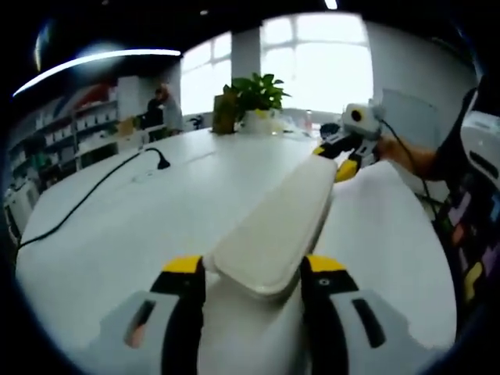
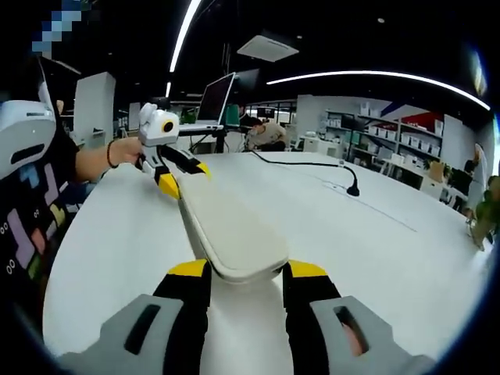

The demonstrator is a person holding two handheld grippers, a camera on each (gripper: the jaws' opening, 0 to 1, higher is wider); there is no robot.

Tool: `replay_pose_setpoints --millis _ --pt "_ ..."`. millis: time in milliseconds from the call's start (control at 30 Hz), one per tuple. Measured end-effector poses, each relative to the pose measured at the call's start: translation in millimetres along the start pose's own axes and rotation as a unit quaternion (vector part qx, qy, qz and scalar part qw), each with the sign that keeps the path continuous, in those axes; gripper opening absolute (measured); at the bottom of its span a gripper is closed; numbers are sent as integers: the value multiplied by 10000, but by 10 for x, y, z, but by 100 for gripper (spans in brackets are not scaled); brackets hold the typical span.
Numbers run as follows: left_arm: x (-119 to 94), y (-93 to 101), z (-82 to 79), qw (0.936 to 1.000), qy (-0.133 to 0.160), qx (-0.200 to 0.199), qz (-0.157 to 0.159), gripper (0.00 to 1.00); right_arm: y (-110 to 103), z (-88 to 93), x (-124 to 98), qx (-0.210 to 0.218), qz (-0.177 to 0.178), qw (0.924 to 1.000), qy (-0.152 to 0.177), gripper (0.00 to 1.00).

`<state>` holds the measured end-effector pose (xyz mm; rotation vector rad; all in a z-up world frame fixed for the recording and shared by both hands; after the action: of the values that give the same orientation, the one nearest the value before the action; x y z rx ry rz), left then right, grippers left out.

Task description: Arrange the utensils inside the cutlery case until each visible utensil rests in its matching compartment.

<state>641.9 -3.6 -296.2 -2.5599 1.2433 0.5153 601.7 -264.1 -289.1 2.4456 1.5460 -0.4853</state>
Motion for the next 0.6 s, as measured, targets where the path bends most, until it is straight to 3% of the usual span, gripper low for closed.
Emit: replay_pose_setpoints --millis 600 --pt "48 -30 35 9999 -7 -154 2 52 74 92 77 346 -40 9994 0 38"
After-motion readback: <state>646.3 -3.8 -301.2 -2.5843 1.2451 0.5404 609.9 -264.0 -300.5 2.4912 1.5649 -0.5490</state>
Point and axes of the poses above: the point that each gripper's makers call its tool centre point, and the gripper's own axes: x roughly forward along the fingers, y roughly to its right, z roughly out of its underside, the point moved 5 cm from there along -x, roughly backward along the fingers, and after that the axes turned 11 degrees about -z, right-handed, at the moved point
